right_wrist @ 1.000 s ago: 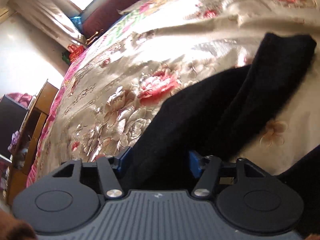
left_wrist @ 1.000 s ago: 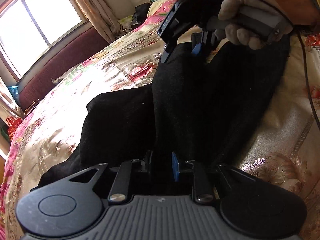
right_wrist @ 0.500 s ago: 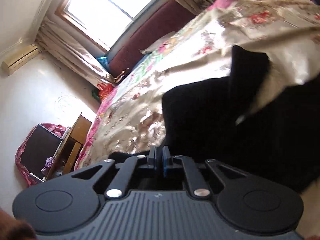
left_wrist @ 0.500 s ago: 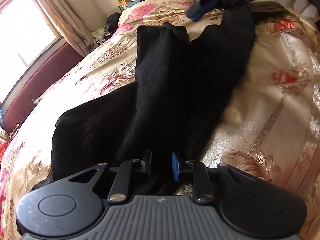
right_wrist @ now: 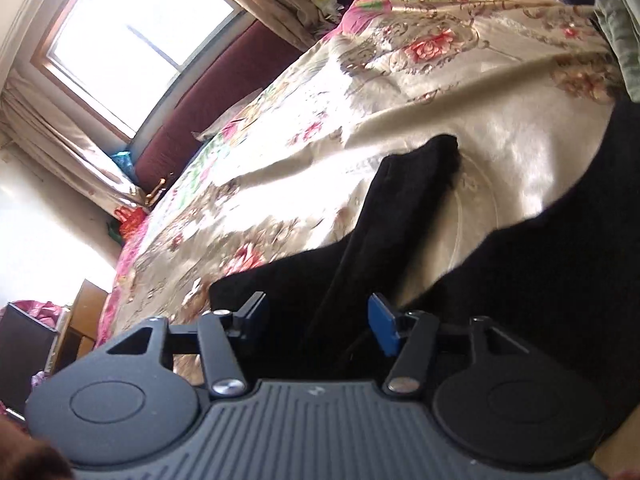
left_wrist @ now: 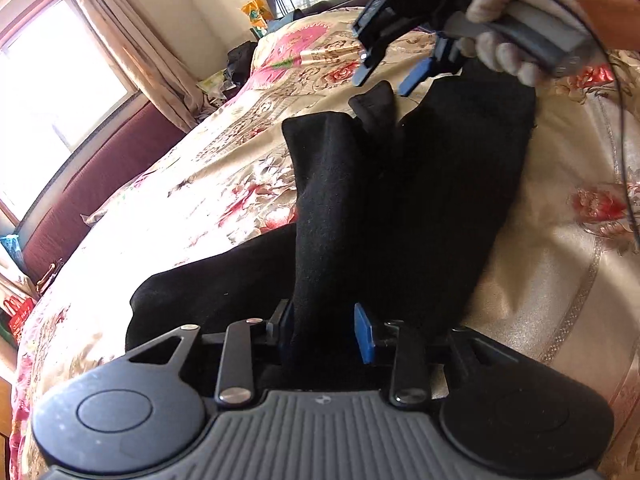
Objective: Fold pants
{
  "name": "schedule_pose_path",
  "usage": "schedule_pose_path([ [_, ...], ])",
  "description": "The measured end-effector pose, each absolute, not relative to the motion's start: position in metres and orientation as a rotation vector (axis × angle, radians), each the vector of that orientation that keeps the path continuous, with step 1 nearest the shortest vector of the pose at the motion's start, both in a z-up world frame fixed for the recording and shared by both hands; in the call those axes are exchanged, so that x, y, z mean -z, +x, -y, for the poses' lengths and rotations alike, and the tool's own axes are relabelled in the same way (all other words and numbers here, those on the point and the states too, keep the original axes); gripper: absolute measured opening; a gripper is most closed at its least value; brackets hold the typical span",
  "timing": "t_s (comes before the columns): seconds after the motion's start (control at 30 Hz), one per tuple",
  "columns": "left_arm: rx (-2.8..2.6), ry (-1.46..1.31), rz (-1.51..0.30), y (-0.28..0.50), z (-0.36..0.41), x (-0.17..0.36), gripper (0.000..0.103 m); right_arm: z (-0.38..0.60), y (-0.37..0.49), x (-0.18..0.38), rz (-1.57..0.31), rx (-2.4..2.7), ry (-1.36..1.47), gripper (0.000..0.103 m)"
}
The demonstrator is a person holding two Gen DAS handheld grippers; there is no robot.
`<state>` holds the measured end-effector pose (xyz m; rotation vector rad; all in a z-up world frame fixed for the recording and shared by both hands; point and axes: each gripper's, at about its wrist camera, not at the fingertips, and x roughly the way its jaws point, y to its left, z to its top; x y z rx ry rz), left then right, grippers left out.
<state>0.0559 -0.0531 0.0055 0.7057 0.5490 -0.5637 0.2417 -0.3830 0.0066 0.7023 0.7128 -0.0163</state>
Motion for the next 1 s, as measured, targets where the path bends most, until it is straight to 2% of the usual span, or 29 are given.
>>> schedule_pose_path([
  [0.07,0.573,0.71,-0.553,0.057,0.056,-0.002,0.049,0.379,0.271,-0.007,-0.749,0.076,0.615,0.059],
  [0.17,0.58,0.709,-0.565,0.061,0.061,0.003,0.051,0.366,0.308,0.007,-0.858,0.162,0.489,0.066],
  [0.23,0.583,0.699,-0.572,0.063,0.062,0.004,0.052,0.365,0.322,0.021,-0.892,0.19,0.472,0.065],
  [0.27,0.583,0.698,-0.572,0.063,0.062,0.004,0.052,0.367,0.325,0.025,-0.884,0.206,0.454,0.057],
  [0.3,0.582,0.701,-0.571,0.062,0.062,0.004,0.053,0.37,0.323,0.025,-0.876,0.219,0.46,0.036],
  [0.33,0.58,0.704,-0.568,0.062,0.061,0.004,0.053,0.379,0.32,0.023,-0.87,0.209,0.51,0.025],
  [0.37,0.578,0.704,-0.567,0.061,0.06,0.003,0.053,0.391,0.317,0.023,-0.862,0.167,0.594,0.004],
  [0.63,0.552,0.683,-0.571,0.06,0.06,-0.003,0.053,0.451,0.199,-0.044,-0.54,-0.051,0.898,0.005],
  [0.87,0.552,0.744,-0.583,0.055,0.07,0.0,0.055,0.488,0.145,-0.041,-0.474,0.009,1.006,0.005],
  [1.0,0.57,0.765,-0.581,0.056,0.071,-0.005,0.055,0.489,0.148,-0.072,-0.416,-0.064,1.0,0.005],
])
